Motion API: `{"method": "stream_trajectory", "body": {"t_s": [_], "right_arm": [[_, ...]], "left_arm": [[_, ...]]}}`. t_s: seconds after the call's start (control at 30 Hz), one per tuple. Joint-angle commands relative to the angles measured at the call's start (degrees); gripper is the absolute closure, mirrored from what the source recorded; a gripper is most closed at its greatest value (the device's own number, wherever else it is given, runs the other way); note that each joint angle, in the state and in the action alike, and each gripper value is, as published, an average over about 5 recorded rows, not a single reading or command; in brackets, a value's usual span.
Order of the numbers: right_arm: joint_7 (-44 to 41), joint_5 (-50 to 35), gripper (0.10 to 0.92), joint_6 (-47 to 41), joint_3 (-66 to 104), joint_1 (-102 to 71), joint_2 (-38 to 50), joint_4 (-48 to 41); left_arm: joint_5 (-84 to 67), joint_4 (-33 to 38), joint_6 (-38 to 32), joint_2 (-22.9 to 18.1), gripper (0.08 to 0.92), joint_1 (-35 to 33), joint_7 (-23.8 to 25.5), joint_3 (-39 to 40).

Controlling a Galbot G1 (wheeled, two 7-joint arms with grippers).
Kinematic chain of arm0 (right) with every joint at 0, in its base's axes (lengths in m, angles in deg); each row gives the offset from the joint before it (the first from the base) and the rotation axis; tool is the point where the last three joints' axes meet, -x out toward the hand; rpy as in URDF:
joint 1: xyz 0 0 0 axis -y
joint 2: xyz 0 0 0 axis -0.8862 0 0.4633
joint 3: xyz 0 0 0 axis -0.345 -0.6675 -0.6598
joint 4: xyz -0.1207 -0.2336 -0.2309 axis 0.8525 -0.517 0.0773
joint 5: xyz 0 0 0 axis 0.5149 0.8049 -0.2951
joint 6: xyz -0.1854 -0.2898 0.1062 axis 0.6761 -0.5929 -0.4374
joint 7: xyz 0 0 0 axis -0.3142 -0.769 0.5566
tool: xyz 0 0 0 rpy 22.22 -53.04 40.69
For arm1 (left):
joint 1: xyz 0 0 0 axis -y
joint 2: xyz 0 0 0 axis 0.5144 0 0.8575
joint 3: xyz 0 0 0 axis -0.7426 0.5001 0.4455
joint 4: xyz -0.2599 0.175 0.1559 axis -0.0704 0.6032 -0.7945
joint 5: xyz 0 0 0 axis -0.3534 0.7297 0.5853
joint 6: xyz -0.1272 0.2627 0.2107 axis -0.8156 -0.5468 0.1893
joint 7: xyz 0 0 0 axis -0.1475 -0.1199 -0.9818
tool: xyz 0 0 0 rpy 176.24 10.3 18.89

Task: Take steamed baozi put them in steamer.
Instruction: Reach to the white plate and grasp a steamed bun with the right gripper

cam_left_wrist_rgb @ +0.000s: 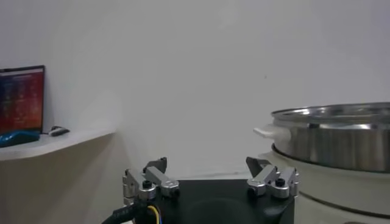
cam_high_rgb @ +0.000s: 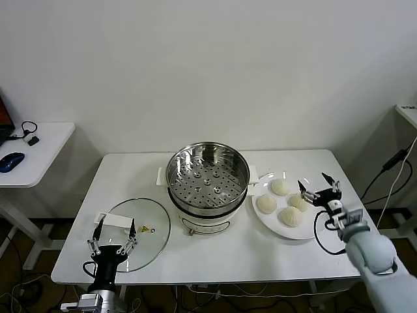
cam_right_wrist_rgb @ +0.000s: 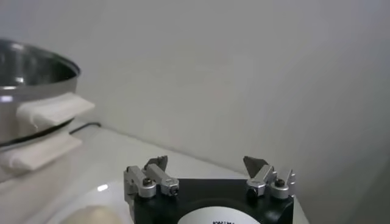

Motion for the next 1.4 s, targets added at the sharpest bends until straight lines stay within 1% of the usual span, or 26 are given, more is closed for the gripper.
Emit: {"method": "stream_trajectory", "body": {"t_s": [0.03, 0.17, 0.4, 0.57, 0.67, 0.87, 1.03, 1.27, 1.4], "right_arm": [[-15.63, 1.56, 0.203, -10.01, -21.99, 26.41, 15.85, -9.08], [-23.43, 2.02, 0.203, -7.87, -37.83, 40.4, 17.09, -13.87], [-34.66, 5.55, 0.203, 0.41, -68.92, 63.66, 17.23, -21.86], [-40.83, 6.32, 0.203, 5.36, -88.77, 78.38, 14.19, -27.03], [-44.16, 6.24, 0.203, 8.43, -95.79, 83.18, 10.73, -31.17], [-50.31, 4.18, 0.203, 16.04, -102.46, 87.83, 1.85, -42.61], [-52.67, 3.11, 0.203, 21.31, -102.42, 86.77, -5.63, -51.57], [-53.33, 4.54, 0.203, 24.37, -97.33, 83.08, -12.66, -61.17], [-53.65, 5.35, 0.203, 24.48, -96.36, 81.52, -14.45, -62.92]], "left_arm": [[0.12, -0.1, -0.47, -2.8, 0.177, -0.04, 0.12, 0.13], [0.47, -0.61, -1.29, -2.8, 0.177, -0.07, 0.22, 0.45], [0.95, -0.84, -1.87, -2.8, 0.177, -0.34, 0.8, 0.71], [1.24, -0.8, -2.29, -2.8, 0.177, -0.41, 1.05, 0.95], [1.24, -0.98, -2.55, -2.8, 0.177, -0.25, 1.14, 1.11], [0.99, -1.71, -2.74, -2.8, 0.177, 0.5, 1.33, 1.05], [0.79, -1.79, -3.12, -2.8, 0.177, 0.83, 1.69, 0.89], [0.57, -1.94, -3.5, -2.8, 0.177, 0.78, 1.91, 0.17], [0.63, -2.28, -3.69, -2.8, 0.177, 0.83, 2.07, -0.25]]}}
